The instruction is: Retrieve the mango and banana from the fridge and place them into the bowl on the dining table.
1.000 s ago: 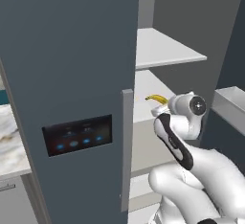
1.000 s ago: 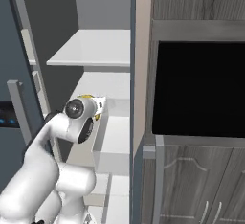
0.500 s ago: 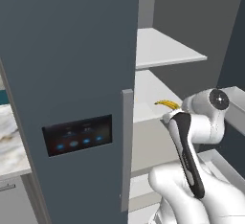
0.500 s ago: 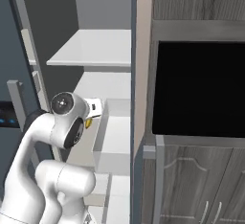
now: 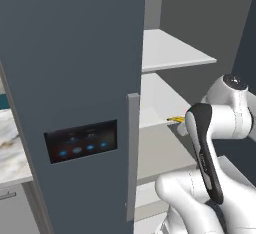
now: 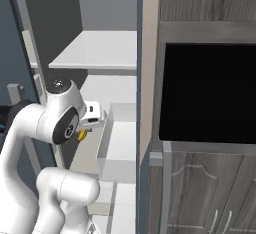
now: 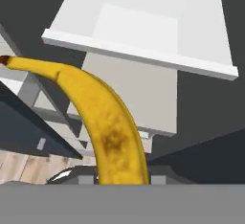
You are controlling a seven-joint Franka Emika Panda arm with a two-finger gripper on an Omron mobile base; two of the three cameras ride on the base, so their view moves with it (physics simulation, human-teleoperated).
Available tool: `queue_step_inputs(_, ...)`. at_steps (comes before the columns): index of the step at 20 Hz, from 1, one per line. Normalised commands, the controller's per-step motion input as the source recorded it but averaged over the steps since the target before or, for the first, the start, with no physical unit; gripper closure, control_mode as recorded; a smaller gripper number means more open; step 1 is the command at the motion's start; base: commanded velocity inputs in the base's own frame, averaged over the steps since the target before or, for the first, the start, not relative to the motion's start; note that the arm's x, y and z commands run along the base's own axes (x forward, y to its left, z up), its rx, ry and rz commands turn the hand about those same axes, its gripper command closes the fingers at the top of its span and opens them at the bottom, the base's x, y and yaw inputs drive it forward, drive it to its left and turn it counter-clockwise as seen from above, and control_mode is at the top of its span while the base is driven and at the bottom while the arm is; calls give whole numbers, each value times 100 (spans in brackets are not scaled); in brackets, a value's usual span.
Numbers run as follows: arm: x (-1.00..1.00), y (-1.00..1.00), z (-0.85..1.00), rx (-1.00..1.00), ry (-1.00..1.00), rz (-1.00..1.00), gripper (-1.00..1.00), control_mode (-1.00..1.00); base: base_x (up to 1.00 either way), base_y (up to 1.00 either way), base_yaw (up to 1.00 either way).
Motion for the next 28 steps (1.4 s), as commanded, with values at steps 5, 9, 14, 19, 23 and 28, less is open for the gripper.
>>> queue_step_inputs(5,0,0,0,0,0,0,100,100,-90,0,5)
queue_step_inputs(9,0,0,0,0,0,0,100,100,-100,0,11)
queue_step_inputs(14,0,0,0,0,0,0,100,100,-100,0,8)
queue_step_inputs(19,0,0,0,0,0,0,100,100,-100,5,4)
queue_step_inputs(23,0,0,0,0,0,0,100,100,-100,9,0)
queue_step_inputs(28,0,0,0,0,0,0,100,100,-100,9,0)
